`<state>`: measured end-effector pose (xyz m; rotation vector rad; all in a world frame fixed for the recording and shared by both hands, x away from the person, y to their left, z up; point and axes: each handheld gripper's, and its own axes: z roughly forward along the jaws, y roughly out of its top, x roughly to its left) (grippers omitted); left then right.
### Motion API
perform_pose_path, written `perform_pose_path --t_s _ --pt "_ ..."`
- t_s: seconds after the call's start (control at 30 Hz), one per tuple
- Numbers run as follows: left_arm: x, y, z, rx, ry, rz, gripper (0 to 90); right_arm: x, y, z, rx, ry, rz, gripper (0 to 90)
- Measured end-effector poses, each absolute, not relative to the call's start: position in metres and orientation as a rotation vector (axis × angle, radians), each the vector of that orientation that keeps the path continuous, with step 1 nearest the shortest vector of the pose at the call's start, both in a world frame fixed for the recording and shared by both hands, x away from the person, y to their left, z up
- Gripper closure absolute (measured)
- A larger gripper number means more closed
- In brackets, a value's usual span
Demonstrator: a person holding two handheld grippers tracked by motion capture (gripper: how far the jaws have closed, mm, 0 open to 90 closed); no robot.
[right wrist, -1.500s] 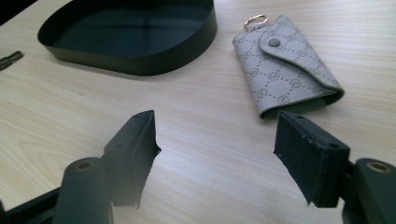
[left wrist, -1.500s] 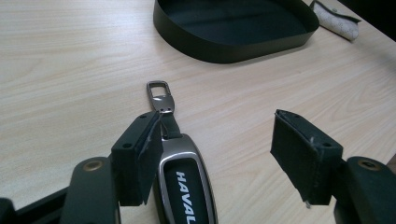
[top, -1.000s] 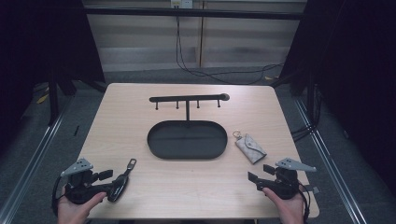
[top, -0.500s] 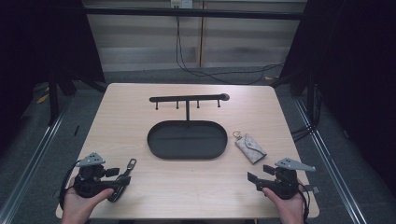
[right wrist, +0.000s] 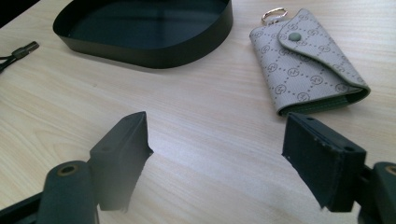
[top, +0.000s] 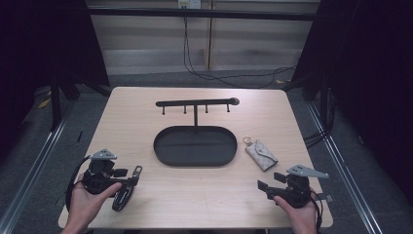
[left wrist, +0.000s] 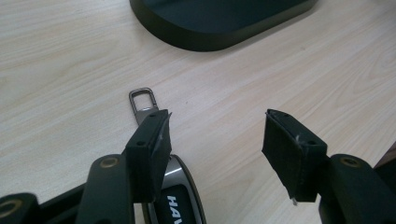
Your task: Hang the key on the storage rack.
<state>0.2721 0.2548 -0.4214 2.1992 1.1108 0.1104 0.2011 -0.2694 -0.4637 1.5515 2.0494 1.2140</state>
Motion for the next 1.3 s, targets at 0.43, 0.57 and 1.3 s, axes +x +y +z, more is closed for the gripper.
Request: perform_pose_path --t_s 0.43,0.57,1.3 --pt "0.293 0.245 -0.419 2.328 1.172 0.175 49.7 0.202 -0.267 -0.465 1.542 2.077 1.204 22.1" --pt "0.299 0.243 -0.420 2.352 1.188 0.159 50.0 0.202 -0.268 -0.465 1.547 2.077 1.204 22.0" --pt "0.333 0.238 -0.436 2.460 1.262 0.057 61.2 0.204 -0.266 -0.467 1.557 2.105 1.186 20.9"
